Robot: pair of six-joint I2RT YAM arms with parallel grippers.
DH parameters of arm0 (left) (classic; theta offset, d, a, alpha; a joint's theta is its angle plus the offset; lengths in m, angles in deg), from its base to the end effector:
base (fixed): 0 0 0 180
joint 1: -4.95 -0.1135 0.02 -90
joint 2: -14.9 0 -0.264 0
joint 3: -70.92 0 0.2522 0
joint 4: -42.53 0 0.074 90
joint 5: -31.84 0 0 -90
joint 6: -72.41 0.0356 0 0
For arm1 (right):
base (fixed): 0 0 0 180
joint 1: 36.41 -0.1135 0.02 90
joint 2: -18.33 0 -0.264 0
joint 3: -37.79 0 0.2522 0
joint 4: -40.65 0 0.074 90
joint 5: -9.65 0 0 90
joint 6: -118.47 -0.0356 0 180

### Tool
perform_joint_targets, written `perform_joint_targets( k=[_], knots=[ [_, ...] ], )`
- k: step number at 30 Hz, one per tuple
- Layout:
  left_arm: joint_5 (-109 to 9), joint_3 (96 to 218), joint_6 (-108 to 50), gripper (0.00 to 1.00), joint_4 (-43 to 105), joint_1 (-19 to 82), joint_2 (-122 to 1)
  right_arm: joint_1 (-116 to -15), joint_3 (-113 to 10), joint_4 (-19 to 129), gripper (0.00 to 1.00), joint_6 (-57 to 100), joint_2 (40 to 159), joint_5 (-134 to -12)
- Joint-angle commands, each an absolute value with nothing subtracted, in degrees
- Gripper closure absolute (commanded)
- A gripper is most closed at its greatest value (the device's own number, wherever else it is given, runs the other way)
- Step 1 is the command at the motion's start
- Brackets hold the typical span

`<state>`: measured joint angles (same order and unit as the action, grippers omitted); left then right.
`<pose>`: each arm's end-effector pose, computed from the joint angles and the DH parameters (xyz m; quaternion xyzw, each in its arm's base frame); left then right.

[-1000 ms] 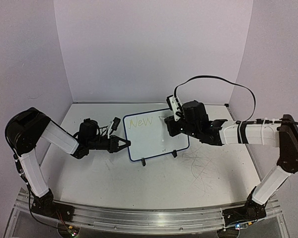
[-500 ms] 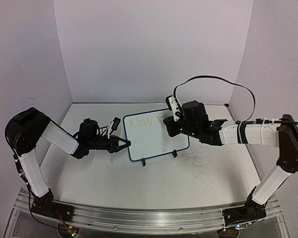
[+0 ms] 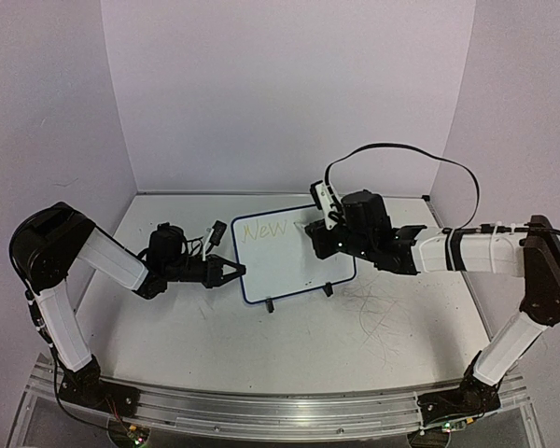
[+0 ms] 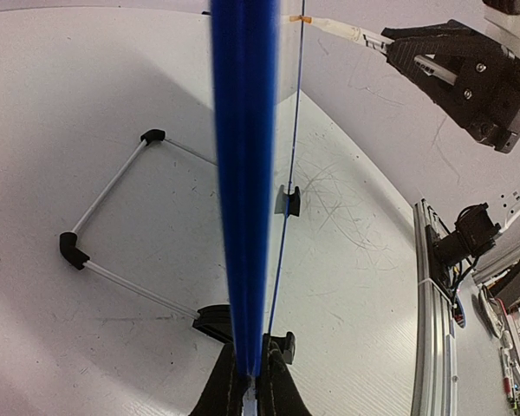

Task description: Write a sentence on the whiteboard

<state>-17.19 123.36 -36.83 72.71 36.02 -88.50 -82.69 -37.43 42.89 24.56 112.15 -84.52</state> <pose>0.2743 -0.1925 0.1386 0.2772 0.7464 -0.4869 0.3592 0.2638 0.2721 0.2575 -0.2781 0.7746 0.2134 0.5263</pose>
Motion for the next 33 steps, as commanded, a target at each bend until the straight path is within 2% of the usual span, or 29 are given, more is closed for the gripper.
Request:
perform_joint_targets(
  k=[1,26,33],
  knots=[
    [-19.73,124.68,-35.08,1.0,70.69,35.65,-87.67,-82.92,-36.56,42.92,1.0,23.9,111.69,-84.14],
    [-19.32,125.18,-35.16,1.0,70.19,35.71,-87.93,-82.97,-36.22,44.28,1.0,23.87,109.61,-92.6],
    [-19.24,125.51,-35.19,1.0,69.99,35.71,-87.85,-82.56,-34.5,39.78,1.0,24.43,106.02,-87.51]
  ],
)
